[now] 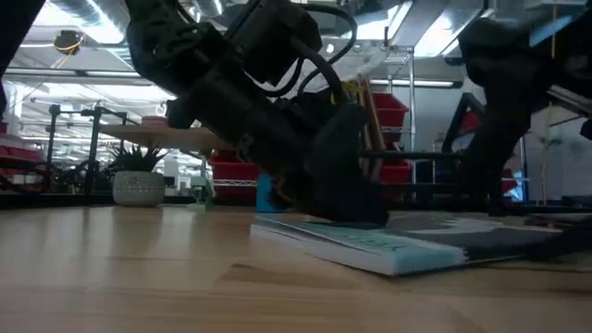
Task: Stock shelves
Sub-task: Put the light blue book on the bookshelf
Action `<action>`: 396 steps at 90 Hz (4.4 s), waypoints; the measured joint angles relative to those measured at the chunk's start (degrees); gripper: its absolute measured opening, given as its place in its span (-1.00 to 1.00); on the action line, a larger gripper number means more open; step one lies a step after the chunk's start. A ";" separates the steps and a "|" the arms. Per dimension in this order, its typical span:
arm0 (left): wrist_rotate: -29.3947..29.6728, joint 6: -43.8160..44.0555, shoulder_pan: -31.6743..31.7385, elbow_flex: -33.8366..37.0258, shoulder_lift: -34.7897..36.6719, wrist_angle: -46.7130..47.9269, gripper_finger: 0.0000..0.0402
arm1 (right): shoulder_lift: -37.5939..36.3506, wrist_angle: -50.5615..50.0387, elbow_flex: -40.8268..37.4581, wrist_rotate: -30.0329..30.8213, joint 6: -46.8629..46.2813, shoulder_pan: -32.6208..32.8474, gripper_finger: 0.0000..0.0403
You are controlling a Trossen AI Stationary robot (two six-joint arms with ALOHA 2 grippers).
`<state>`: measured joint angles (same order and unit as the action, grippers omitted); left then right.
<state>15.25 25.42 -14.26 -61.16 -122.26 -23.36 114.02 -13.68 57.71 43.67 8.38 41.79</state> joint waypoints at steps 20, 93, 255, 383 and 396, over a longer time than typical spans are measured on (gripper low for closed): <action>1.01 0.17 0.13 0.06 0.01 0.38 -0.24 | -0.88 -3.19 2.95 5.61 -5.41 0.25 0.21; 1.28 -0.17 -0.25 -0.03 0.55 -0.18 -0.24 | -0.33 -8.01 7.94 -3.20 -14.66 -3.16 -0.89; 40.46 -13.87 -20.57 0.02 27.50 18.00 -0.24 | -50.15 -17.05 5.68 14.02 -39.73 -55.41 -1.00; 40.46 -10.37 -20.52 -0.01 27.53 21.43 -0.24 | -36.31 23.50 -14.67 -9.05 -40.87 -69.91 -0.82; 40.46 -10.37 -20.52 -0.01 27.53 21.45 -0.24 | -37.60 23.59 -14.67 -12.34 -40.85 -69.93 -0.82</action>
<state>55.70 15.04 -34.79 -61.17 -94.74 -1.91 76.42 9.91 43.05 31.33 -32.47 -28.14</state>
